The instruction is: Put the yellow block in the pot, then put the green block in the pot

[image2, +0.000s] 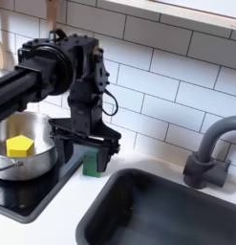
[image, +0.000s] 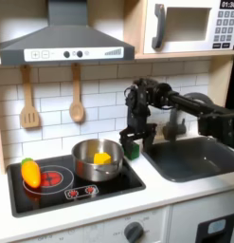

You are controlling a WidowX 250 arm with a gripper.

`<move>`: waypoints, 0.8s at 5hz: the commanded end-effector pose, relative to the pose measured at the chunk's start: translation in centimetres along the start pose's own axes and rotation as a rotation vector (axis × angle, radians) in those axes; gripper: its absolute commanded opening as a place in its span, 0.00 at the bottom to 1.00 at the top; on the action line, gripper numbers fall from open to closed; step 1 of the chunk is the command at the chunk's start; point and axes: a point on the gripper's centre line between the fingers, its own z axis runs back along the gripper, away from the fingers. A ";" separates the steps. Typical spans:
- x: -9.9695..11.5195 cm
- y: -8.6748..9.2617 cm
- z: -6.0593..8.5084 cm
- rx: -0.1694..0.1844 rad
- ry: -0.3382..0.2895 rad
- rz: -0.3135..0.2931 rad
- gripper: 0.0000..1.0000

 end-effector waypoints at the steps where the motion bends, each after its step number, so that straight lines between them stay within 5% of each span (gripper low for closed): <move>1: 0.8 0.2 -0.9 0.005 0.007 0.032 1.00; 4: 1.9 -0.8 -1.4 0.007 -0.035 0.028 1.00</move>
